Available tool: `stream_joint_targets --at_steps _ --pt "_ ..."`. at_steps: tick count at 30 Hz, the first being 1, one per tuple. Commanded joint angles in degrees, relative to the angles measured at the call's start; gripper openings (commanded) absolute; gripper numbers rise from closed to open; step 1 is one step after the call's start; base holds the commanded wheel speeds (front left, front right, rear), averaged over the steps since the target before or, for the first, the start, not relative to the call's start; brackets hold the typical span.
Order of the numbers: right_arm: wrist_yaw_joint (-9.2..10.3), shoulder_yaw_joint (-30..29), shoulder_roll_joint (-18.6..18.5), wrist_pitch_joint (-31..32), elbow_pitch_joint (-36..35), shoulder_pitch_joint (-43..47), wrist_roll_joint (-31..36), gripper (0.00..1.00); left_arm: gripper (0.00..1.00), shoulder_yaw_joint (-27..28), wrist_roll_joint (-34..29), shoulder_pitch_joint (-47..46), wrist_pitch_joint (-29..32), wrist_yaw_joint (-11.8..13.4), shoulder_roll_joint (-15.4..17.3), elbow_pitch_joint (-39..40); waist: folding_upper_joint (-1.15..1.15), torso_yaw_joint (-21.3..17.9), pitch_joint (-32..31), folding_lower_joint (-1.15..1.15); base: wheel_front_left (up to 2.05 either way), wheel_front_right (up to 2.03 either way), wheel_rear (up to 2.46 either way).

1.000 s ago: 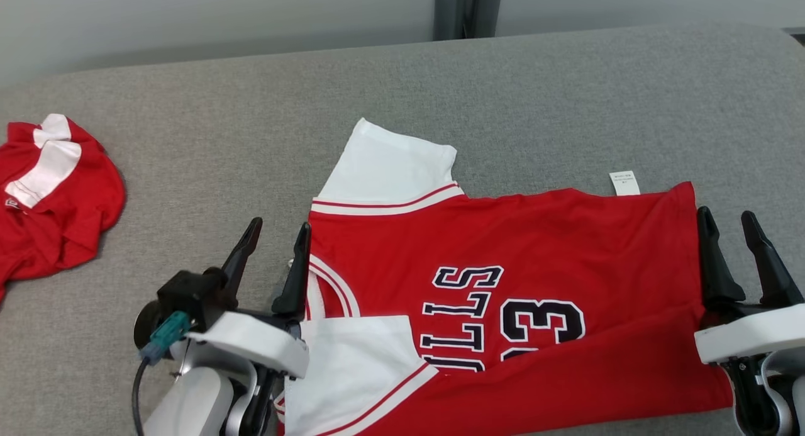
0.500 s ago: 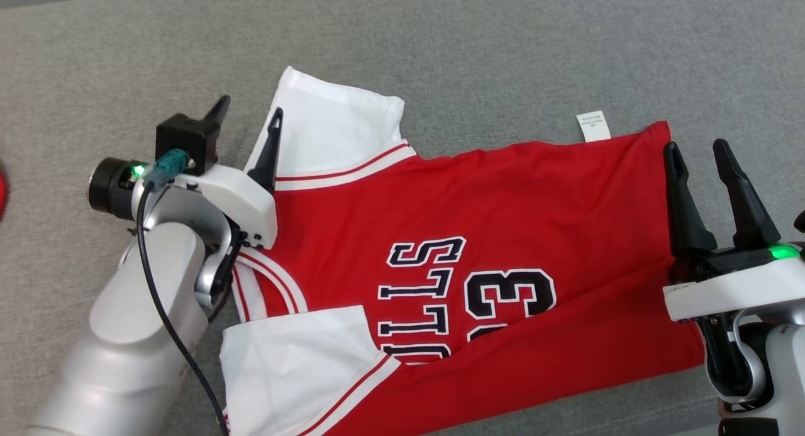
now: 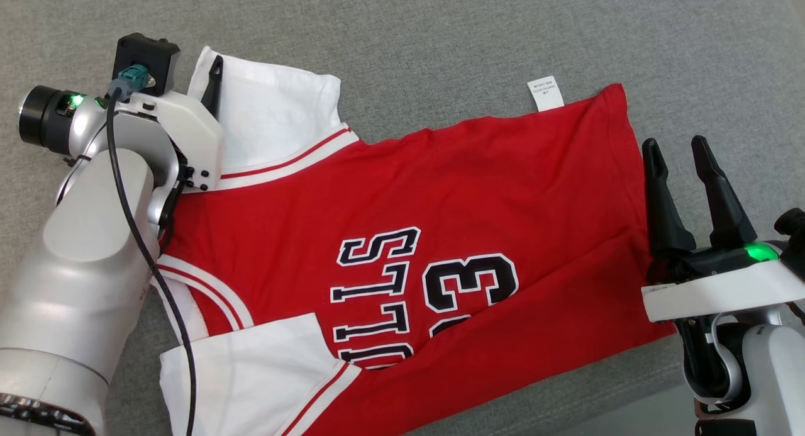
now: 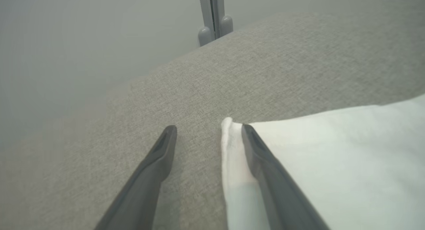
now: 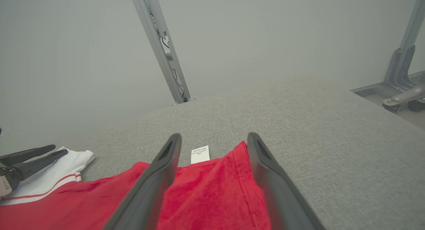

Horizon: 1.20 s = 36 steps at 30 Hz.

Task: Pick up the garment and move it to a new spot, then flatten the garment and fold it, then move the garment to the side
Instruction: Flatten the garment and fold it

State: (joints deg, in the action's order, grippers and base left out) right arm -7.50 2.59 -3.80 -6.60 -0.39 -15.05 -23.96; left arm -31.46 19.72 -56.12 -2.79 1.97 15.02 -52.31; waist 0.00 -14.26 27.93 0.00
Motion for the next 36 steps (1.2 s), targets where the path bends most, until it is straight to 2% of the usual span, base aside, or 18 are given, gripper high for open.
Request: stream_joint_targets --at_steps 1,5,6,7,13,21,24,31,36 --pt "0.02 0.00 0.04 -0.46 0.28 -0.31 0.27 1.00 1.00 -0.28 -0.19 -1.25 0.10 -0.60 0.08 -1.03 0.00 -0.24 0.18 0.00 0.00 0.00 0.00" --pt "0.02 -0.44 0.25 -0.67 0.54 -0.20 0.48 1.00 1.00 -1.10 -0.19 -2.55 0.45 -2.00 -0.50 -4.26 0.00 -0.38 0.45 0.00 0.00 0.00 0.00" --pt "0.02 -0.55 0.31 -0.71 0.59 -0.15 0.53 1.00 0.40 -1.34 -0.07 -2.79 0.62 -2.42 -0.69 -4.93 0.00 -0.33 0.48 0.00 0.00 0.00 0.00" --pt "0.02 -0.70 0.36 -0.63 0.71 -0.12 0.63 1.00 0.00 -1.47 0.11 -2.94 0.49 -2.89 -0.92 -5.51 0.00 -0.25 0.50 0.00 0.00 0.00 0.00" --pt "0.02 -1.71 0.46 -0.30 1.38 -0.09 1.10 1.00 0.00 -1.96 0.64 -3.41 -1.58 -3.98 -2.39 -7.29 0.00 0.95 0.03 0.00 0.00 0.00 0.00" --pt "0.02 -4.98 -1.12 2.10 2.92 -1.48 2.66 1.00 0.00 -1.11 2.46 -1.37 -9.47 -4.39 -5.25 -5.86 0.00 5.11 -1.98 0.00 0.00 0.00 0.00" --pt "0.02 -7.31 -3.06 5.50 4.97 -3.25 3.76 1.00 0.00 0.30 3.42 0.91 -12.04 -4.34 -6.18 -0.69 0.00 7.78 -3.08 0.00 0.00 0.00 0.00" --pt "0.02 -10.23 -6.99 11.43 11.03 -7.48 4.45 1.00 0.00 2.50 0.57 10.69 -12.45 -0.72 -6.51 18.00 0.00 11.80 -3.81 0.00 0.00 0.00 0.00" --pt "0.02 -10.99 -9.69 14.76 17.59 -10.36 4.02 1.00 0.00 2.77 -0.53 16.90 -12.47 0.21 -7.52 25.20 0.00 14.02 -4.27 0.00 0.00 0.00 0.00"
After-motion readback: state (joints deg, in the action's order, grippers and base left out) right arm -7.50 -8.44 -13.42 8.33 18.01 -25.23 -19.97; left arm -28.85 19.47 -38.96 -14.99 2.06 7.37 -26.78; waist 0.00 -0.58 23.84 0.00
